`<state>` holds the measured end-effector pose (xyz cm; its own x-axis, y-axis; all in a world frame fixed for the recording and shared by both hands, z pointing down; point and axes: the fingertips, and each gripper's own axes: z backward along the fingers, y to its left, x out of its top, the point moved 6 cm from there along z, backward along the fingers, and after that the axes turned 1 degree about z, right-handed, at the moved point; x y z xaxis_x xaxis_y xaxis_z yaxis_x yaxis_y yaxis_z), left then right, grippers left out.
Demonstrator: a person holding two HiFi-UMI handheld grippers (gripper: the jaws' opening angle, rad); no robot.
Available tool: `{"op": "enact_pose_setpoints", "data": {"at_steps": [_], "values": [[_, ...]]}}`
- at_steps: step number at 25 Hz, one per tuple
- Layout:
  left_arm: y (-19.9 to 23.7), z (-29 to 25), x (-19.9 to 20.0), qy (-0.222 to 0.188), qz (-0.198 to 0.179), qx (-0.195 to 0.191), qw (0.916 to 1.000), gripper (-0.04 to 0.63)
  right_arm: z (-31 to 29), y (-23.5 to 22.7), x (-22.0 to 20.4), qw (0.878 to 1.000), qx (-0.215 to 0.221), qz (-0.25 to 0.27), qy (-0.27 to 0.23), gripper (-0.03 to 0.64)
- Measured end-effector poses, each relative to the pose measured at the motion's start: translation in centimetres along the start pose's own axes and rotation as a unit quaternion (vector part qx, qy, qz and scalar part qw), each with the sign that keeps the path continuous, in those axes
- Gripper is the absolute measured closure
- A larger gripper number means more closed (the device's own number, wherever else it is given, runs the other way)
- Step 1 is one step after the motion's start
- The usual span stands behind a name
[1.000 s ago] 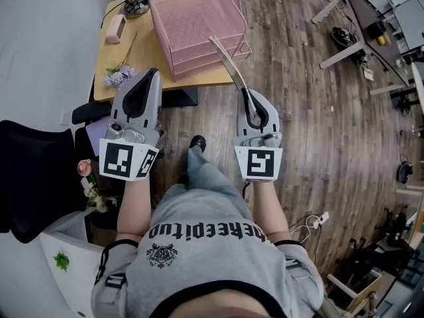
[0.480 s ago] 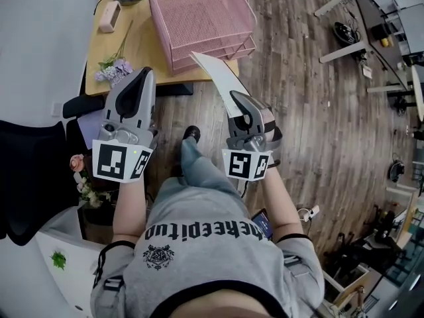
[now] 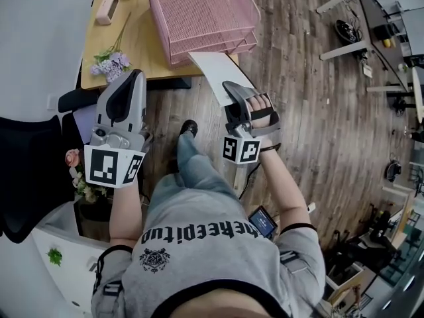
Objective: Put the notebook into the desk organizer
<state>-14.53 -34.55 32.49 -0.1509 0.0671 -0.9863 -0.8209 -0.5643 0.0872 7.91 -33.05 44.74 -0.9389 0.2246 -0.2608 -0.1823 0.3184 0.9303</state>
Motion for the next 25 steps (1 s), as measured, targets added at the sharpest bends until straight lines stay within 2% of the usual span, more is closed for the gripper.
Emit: {"op": "enact_pose_setpoints", "data": {"at_steps": [9,16,20,25], "values": [[-0.5,1.5,-0.6,0.012,-0.001,0.017,0.9998,0.592,-3.7,0.8,-0.2,0.995,-0.023,0.100,-0.019,0.606],[-0.9,2.8,-1.0,0.022,-0.005,0.028,0.9993,0.592,-4.9,0.7,1.0,0.989,-0.034,0.137,-0.046,0.605],[-1.1,3.5,-1.5,0.028,-0.004,0.033,0.9991,0.592,-6.7,1.7,0.1,0.986,-0.028,0.163,-0.034,0.604],[-1.2,4.0,-2.4,0.040,-0.006,0.037,0.9985,0.592,-8.9,3.1,-1.0,0.986,-0.018,0.168,-0.016,0.605]]}}
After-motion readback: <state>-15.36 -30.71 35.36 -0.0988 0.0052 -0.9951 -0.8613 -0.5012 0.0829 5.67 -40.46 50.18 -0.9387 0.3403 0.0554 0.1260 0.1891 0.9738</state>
